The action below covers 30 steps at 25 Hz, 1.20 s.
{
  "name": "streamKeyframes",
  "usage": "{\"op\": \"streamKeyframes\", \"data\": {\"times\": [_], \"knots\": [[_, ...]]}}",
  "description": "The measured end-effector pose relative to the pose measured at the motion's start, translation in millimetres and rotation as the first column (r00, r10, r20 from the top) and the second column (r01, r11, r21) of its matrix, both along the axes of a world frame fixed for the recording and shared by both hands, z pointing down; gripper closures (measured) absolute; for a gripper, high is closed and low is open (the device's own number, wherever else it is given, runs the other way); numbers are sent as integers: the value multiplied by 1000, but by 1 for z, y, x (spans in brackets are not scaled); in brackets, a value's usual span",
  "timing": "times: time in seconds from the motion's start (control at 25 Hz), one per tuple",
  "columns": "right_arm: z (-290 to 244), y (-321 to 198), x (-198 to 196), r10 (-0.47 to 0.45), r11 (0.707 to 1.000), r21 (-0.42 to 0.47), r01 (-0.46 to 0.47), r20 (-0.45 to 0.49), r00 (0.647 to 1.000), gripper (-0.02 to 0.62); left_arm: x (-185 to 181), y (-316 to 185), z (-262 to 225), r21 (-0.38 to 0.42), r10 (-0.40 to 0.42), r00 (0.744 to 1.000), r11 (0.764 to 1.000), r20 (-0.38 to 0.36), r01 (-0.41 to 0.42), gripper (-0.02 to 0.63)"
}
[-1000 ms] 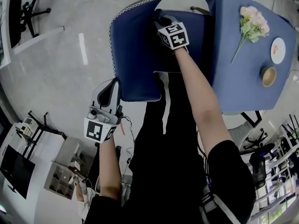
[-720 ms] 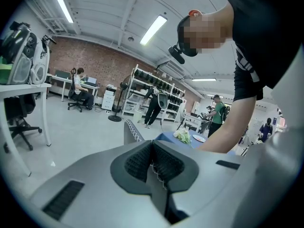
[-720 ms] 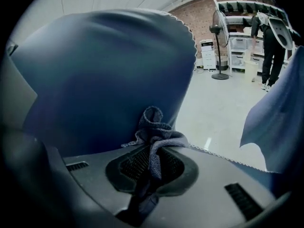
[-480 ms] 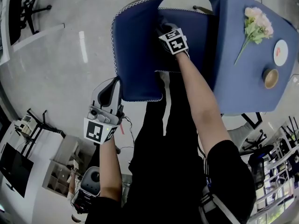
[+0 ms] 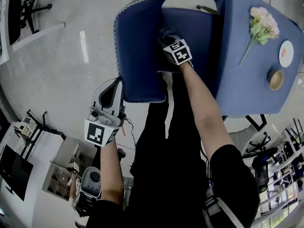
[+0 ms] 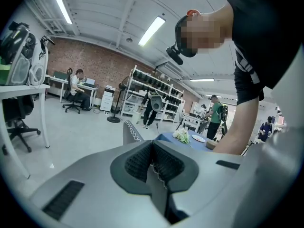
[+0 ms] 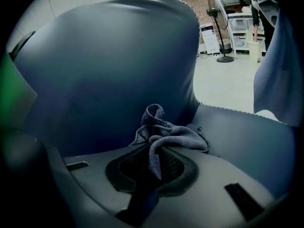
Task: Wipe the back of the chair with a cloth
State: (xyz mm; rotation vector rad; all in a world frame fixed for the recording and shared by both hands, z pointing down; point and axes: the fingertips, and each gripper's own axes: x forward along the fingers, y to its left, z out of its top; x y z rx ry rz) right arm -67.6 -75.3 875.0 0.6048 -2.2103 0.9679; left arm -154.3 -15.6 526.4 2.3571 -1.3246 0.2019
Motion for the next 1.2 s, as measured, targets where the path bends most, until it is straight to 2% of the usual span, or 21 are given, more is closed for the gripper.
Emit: {"op": "streamKeyframes", "data": {"times": [0.2,0.44,0.6,1.0,1.2], "knots": [[3,37,2,26,998,-66,-23,53,998,537,1,1,0,-1,5,1000,1000,1,-5,581],[12,80,4,-40,992,-115,42,27,999,537,1,1,-1,-3,1,1000,1000,0,-1,581],[15,100,6,-51,986,-157,57,40,998,537,2,1,-2,1,-2,1000,1000,1,2,581],[23,165,10,-125,952,-273,137,61,990,537,1,2,-1,8,-12,1000,1000,-2,12,581],[23,199,12,-198,924,-320,211,75,977,537,0,3,-1,6,-14,1000,1000,-4,14,581]]}}
